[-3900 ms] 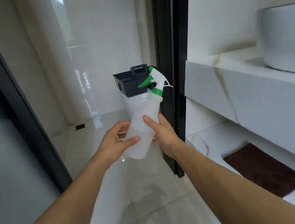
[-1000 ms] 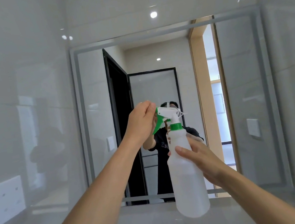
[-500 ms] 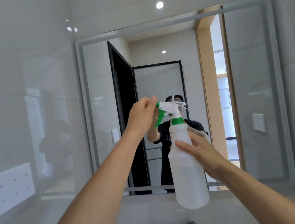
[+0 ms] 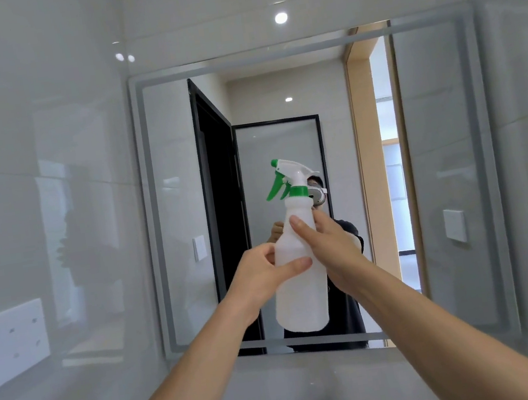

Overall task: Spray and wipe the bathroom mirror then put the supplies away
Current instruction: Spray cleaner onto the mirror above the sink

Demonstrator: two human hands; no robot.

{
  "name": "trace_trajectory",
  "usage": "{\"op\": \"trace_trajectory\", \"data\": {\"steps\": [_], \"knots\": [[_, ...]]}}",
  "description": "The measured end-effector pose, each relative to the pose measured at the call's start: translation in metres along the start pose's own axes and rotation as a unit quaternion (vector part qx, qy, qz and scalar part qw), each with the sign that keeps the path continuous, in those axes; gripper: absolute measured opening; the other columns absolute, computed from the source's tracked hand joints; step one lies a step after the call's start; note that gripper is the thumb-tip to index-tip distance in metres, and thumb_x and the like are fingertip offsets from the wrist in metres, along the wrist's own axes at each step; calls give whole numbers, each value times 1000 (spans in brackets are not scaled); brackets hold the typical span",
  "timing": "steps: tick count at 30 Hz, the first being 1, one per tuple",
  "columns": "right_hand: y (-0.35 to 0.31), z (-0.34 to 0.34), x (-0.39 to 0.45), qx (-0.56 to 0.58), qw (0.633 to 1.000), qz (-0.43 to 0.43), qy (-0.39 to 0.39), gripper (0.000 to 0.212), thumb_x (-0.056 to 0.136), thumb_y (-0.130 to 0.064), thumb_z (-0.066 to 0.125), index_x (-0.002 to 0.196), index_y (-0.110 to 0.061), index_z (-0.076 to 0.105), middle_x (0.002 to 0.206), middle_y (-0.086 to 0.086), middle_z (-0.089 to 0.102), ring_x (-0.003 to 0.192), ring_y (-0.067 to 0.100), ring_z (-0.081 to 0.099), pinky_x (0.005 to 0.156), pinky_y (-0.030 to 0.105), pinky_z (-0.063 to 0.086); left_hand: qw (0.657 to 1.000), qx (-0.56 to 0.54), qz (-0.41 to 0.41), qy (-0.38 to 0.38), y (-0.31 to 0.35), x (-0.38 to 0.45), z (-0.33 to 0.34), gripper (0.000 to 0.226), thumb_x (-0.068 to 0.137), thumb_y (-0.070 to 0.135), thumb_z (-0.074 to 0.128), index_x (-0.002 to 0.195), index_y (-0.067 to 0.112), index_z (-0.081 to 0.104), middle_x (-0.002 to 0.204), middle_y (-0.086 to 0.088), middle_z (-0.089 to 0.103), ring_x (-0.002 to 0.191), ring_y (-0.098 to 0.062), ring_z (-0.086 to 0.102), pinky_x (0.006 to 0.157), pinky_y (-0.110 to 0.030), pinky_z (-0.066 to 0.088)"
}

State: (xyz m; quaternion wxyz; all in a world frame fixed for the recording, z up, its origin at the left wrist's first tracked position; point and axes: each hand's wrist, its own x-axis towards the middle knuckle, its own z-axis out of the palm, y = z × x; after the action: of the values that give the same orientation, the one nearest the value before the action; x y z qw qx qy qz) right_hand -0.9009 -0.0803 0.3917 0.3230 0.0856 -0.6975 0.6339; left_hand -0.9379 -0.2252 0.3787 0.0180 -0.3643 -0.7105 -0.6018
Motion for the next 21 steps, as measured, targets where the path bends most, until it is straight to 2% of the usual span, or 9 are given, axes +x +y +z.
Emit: {"op": "trace_trajectory", "data": {"steps": [2,4,6,9,12,14,16,18,21], "knots": [[-1,-1,-1,21,999,-7,-36,50,89,-47,68,130,-22,56,123,8,69,108,24,71,95,52,56,999,-37,11,-1,2,2,-12,38,77,23,85,111,12,71,105,-1,77,96,-16,74,95,-44,57],[2,-4,-8,24,996,-10,-85,69,83,-46,75,142,-26,45,131,4,66,114,19,68,97,44,56,997,-76,14,-6,4,2,-26,37,81,21,81,115,10,70,109,-4,77,102,-21,73,98,-47,55],[6,-3,-15,7,988,-17,-155,82,80,-33,82,147,-36,35,135,0,64,120,17,64,98,39,54,993,-117,23,-15,5,3,-35,36,85,19,77,118,8,69,114,-8,75,106,-26,72,100,-49,53],[7,11,-20,-16,977,-55,-205,72,85,-12,78,145,-29,43,133,5,64,124,24,61,101,47,52,989,-139,30,-40,7,1,-43,35,88,18,72,121,6,68,118,-11,73,111,-29,69,101,-48,52],[9,24,-20,-10,984,-67,-162,66,83,-13,80,139,-30,50,127,2,67,120,23,64,99,50,54,997,-57,59,7,15,0,-50,41,88,27,74,126,13,63,127,-3,69,118,-20,65,100,-36,51],[16,31,-20,-39,991,-62,-113,70,77,-19,85,135,-37,51,123,-5,68,116,17,65,96,45,56,990,7,83,113,27,4,-54,71,82,38,77,144,20,47,143,8,53,128,-9,53,101,-28,43],[24,39,-22,-93,992,-57,-64,81,66,-31,90,133,-43,48,123,-11,66,114,12,64,94,43,56,984,22,97,150,41,7,-51,93,78,46,79,154,21,31,152,11,41,137,-7,43,107,-29,39],[32,49,-25,-131,990,-44,-33,89,57,-43,91,131,-47,43,123,-17,63,114,9,62,92,40,56,985,33,95,142,50,13,-44,86,75,48,82,145,25,39,145,13,48,129,-9,51,104,-30,45],[39,53,-37,-159,987,-29,-4,90,56,-47,89,128,-43,37,116,-20,61,108,3,61,85,29,54,988,35,93,122,51,20,-26,55,75,38,85,115,34,47,105,18,59,93,3,59,75,-17,46]]}}
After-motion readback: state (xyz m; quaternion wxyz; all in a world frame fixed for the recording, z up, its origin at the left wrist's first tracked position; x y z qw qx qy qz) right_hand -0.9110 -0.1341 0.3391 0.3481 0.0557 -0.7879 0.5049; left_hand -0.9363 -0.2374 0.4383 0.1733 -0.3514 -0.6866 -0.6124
